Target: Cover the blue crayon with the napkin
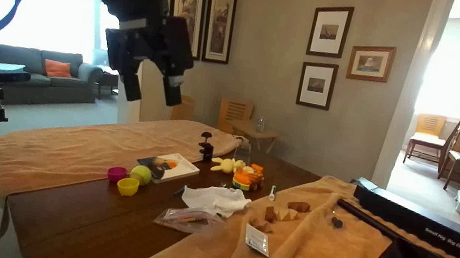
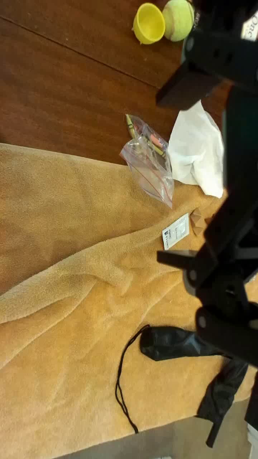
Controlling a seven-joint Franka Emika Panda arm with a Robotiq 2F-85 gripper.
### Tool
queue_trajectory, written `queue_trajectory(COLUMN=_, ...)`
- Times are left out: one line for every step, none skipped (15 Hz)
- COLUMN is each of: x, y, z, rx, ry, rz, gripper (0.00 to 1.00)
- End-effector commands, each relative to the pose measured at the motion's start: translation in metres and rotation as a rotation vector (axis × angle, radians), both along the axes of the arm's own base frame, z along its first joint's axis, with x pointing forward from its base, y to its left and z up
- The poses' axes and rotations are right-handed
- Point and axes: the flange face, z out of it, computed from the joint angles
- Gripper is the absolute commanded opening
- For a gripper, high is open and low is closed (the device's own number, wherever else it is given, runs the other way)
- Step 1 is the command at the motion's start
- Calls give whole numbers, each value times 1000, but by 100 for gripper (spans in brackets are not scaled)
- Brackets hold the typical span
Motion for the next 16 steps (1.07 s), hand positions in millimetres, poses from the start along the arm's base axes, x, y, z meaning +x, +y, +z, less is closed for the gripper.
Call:
queue_trajectory(x=0, y=0, z=1, rx=0, ry=1, rz=0, gripper=100)
queue_trajectory(x=0, y=0, z=1, rx=0, ry=1, rz=0, gripper=100)
queue_trajectory(x=0, y=0, z=1, rx=0, ry=1, rz=0, gripper=100)
queue_trajectory(x=0, y=0, z=1, rx=0, ry=1, rz=0, gripper=100)
queue_trajectory(x=0, y=0, z=1, rx=0, ry=1, rz=0, gripper=100)
queue_trajectory(x=0, y=0, z=1, rx=0, ry=1, rz=0, gripper=100)
queue_trajectory(x=0, y=0, z=1, rx=0, ry=1, rz=0, gripper=100)
queue_trajectory(x=0, y=0, z=1, rx=0, ry=1, rz=0, gripper=100)
queue_trajectory(x=0, y=0, z=1, rx=0, ry=1, rz=0, gripper=100)
queue_trajectory(x=0, y=0, z=1, rx=0, ry=1, rz=0, gripper=100)
queue_trajectory(x=0, y=0, z=1, rx=0, ry=1, rz=0, gripper=100)
queue_trajectory(x=0, y=0, z=1, rx=0, ry=1, rz=0, gripper=100)
queue_trajectory(x=0, y=0, z=1, rx=0, ry=1, rz=0, gripper=100)
queue_trajectory(x=6, y=3, z=-5, rx=4, ry=-4, rz=-8, gripper=100)
queue_trajectory(x=14, y=6, z=-12, rx=0, ry=4, rz=-12, gripper=100)
queue_trajectory(x=19, y=8, z=-18, rx=-8, ry=6, rz=-12, gripper=100)
